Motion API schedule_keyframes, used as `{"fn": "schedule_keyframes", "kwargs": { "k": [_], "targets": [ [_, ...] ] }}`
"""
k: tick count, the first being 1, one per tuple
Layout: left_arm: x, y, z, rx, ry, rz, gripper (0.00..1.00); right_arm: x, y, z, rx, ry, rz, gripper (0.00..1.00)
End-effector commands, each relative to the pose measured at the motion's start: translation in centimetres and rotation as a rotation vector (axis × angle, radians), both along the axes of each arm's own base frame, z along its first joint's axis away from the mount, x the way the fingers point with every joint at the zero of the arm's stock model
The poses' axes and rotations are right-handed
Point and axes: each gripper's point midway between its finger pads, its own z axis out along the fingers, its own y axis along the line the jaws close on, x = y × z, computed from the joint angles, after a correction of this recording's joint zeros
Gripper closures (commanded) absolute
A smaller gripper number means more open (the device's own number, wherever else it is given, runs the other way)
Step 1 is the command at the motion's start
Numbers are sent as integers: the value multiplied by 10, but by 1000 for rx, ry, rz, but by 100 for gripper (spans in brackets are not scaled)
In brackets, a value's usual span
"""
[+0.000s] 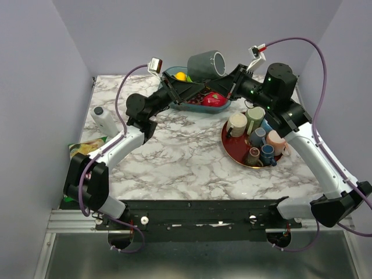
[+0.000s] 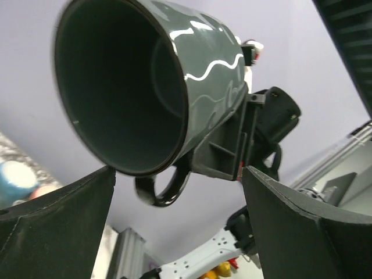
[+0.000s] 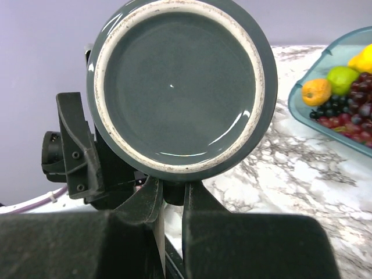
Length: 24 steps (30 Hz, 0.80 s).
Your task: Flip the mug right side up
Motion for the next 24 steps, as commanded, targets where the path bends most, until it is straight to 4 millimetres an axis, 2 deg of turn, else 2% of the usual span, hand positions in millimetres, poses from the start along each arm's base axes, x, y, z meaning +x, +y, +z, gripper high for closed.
{"fn": "schedule_keyframes", "kwargs": {
  "k": [1, 4, 7, 11, 14, 17, 19, 22, 24],
  "targets": [
    [-14, -8, 29, -81, -39, -62, 15, -13, 5, 60, 126, -145, 71, 99],
    [-14, -11, 32, -87, -31, -79, 40, -13, 6, 61, 132, -147, 71, 99],
    [-13, -11, 30, -93, -20, -84, 56, -12, 5, 63, 134, -153, 65, 100],
    [-14, -11, 30, -95, -22, -84, 64, -12, 5, 67, 140, -162, 64, 99],
    [-15, -11, 35, -104, -32, -92, 65, -12, 5, 66, 136, -164, 73, 99],
    [-15, -10, 41, -129, -39, -107, 65, -15, 7, 59, 119, -168, 93, 99],
    [-15, -7, 45, -162, -49, -118, 71, -18, 9, 55, 112, -179, 115, 99],
    [-14, -4, 51, -195, -50, -136, 74, -23, 14, 46, 104, -182, 159, 99],
    [-13, -5, 55, -198, -63, -141, 81, -24, 17, 39, 95, -167, 184, 99]
  ]
}}
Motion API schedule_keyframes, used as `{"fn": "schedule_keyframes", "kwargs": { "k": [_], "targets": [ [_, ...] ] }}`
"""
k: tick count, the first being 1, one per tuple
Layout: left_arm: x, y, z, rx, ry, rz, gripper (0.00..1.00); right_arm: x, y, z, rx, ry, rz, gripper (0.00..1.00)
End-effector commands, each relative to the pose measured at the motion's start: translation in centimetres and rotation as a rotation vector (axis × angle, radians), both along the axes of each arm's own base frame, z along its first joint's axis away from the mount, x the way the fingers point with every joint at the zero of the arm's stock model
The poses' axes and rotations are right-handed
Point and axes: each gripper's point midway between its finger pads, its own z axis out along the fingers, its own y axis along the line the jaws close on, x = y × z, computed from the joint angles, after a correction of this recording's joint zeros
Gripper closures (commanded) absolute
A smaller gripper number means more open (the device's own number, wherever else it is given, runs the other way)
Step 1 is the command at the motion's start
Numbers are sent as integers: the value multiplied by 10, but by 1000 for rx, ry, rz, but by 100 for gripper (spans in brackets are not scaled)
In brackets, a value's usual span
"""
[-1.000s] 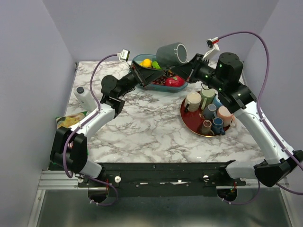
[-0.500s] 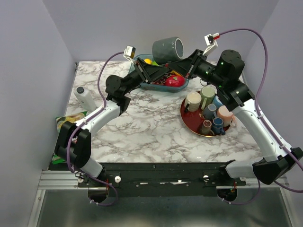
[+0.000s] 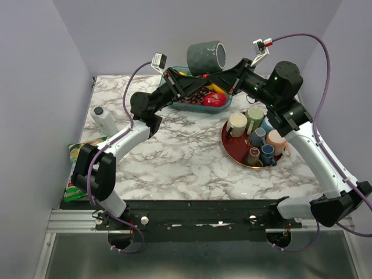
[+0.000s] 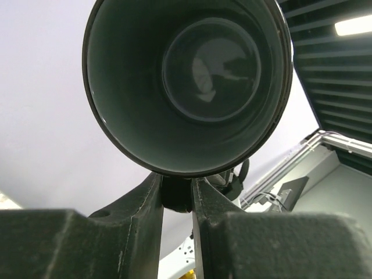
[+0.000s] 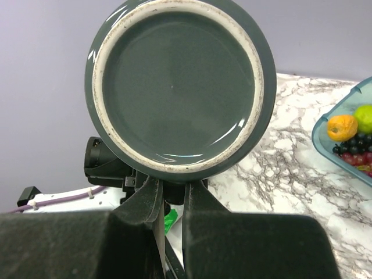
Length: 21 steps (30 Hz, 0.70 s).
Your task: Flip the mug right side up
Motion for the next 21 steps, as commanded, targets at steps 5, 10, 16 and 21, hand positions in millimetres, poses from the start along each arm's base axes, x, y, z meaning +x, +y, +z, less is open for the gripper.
{"fn": "schedule_keyframes", "kwargs": {
  "k": [5, 10, 16, 21],
  "targets": [
    [-14, 6, 35, -70, -129, -14, 100, -15, 13, -4, -5, -53, 117, 99],
    [-8, 5, 27, -15, -118, 39, 100, -4, 11, -23, -49, -3, 75, 97],
    [3, 6, 8, 129, -127, 169, 100, 14, 1, -41, -97, 52, -38, 39],
    [14, 16, -6, 308, -190, 330, 100, 25, -8, -54, -126, 88, -117, 19]
  ]
}}
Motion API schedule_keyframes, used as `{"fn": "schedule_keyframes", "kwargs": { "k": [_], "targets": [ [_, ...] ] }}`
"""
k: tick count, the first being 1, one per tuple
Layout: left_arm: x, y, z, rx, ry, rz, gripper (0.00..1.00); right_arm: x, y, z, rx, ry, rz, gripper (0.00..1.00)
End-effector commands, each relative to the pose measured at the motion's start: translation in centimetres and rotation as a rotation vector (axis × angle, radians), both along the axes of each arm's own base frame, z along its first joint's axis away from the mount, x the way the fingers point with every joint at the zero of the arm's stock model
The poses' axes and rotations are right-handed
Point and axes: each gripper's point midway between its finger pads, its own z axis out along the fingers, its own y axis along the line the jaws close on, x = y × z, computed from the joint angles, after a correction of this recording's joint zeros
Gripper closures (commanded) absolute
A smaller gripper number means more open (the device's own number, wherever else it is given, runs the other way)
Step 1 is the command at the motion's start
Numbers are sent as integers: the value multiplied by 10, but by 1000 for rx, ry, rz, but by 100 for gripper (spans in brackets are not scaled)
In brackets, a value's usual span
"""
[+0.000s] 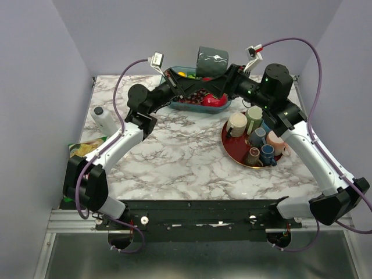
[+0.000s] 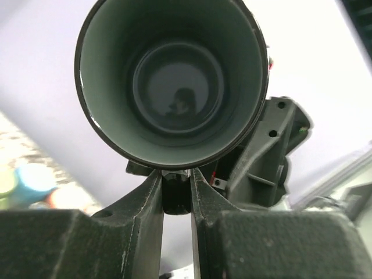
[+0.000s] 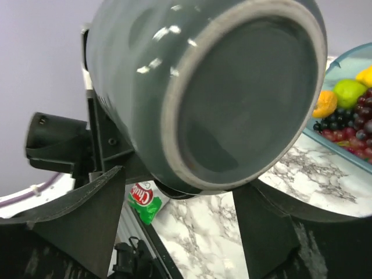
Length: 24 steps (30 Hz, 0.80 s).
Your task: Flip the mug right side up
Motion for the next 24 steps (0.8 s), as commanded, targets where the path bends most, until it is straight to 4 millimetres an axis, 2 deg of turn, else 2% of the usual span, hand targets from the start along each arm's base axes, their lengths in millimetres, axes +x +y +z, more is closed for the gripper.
{"fn": "schedule_keyframes", "kwargs": {
  "k": [1, 3, 4, 6, 7, 9, 10, 12, 13, 15, 16, 17, 19, 20, 24],
  "targets": [
    [7, 16, -5, 200, -100, 198, 100, 12, -7, -22, -56, 50, -83, 17],
    [11, 23, -4, 264, -122, 263, 100, 16, -11, -29, -72, 75, -112, 14],
    [18, 27, -23, 363, -115, 304, 100, 18, -12, -32, -80, 83, -123, 13],
    [24, 39, -21, 432, -125, 386, 100, 21, -18, -39, -97, 107, -157, 12],
    [27, 44, -38, 532, -126, 411, 100, 21, -20, -41, -106, 111, -166, 10],
    [35, 60, -39, 612, -130, 505, 100, 24, -26, -49, -128, 131, -202, 9],
    [35, 67, -58, 695, -85, 517, 100, 24, -30, -50, -134, 138, -219, 9],
    [45, 88, -65, 806, -93, 623, 100, 27, -40, -58, -162, 158, -267, 8],
    [45, 98, -79, 873, -54, 644, 100, 28, -44, -61, -174, 167, -285, 7],
    [47, 112, -94, 961, -53, 687, 100, 31, -56, -70, -211, 187, -337, 7],
    [52, 127, -101, 1005, -24, 760, 100, 32, -59, -75, -226, 198, -354, 6],
    [51, 133, -120, 1052, 3, 770, 100, 33, -63, -79, -237, 209, -367, 6],
    [53, 151, -134, 1101, 37, 843, 100, 34, -68, -90, -259, 240, -387, 5],
    [52, 156, -151, 1135, 62, 855, 100, 33, -70, -93, -263, 251, -390, 5],
    [52, 173, -182, 1191, 108, 925, 100, 31, -71, -109, -283, 289, -389, 5]
  ]
}}
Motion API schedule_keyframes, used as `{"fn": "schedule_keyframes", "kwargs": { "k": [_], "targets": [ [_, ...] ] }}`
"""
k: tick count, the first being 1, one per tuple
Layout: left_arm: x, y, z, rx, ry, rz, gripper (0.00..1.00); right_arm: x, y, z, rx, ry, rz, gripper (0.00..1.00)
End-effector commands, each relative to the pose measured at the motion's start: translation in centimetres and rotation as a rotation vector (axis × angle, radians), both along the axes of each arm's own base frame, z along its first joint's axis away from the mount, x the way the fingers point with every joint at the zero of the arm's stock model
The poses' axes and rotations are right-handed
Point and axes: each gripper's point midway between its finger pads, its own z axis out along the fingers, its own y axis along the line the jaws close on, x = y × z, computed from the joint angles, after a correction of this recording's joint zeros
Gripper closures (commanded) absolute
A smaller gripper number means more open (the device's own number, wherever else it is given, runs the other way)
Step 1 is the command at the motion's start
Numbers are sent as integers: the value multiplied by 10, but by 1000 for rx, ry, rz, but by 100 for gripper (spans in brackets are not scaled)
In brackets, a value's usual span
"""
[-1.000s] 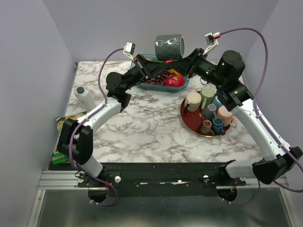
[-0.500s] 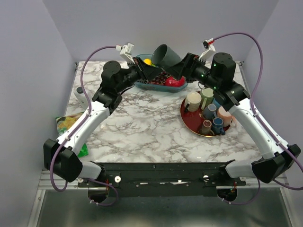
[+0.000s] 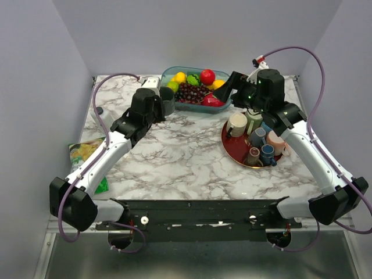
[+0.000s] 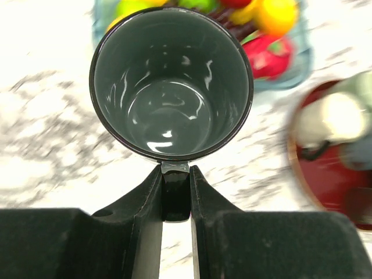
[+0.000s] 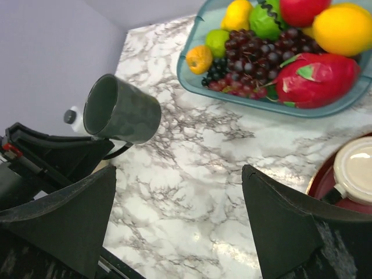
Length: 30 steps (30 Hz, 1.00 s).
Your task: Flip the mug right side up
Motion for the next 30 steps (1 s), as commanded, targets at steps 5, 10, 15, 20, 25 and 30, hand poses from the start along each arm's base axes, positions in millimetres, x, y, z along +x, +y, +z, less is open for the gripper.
{"fn": "schedule_keyframes", "kwargs": {
  "k": [5, 10, 15, 20, 25, 30],
  "targets": [
    [8, 59, -42, 167, -50, 273, 100, -5, -15, -34, -67, 88, -49, 5],
    [11, 62, -69, 176, -55, 271, 100, -7, -21, -45, -96, 114, -63, 4],
    [16, 73, -91, 158, -43, 293, 100, -11, -26, -72, -161, 187, -60, 0],
    [25, 87, -109, 130, -39, 316, 100, -12, -34, -91, -211, 219, -82, 0],
    [33, 99, -128, 124, -17, 324, 100, -14, -39, -102, -234, 237, -97, 0],
    [37, 103, -141, 115, 17, 315, 100, -14, -45, -109, -240, 252, -122, 0]
  ]
}}
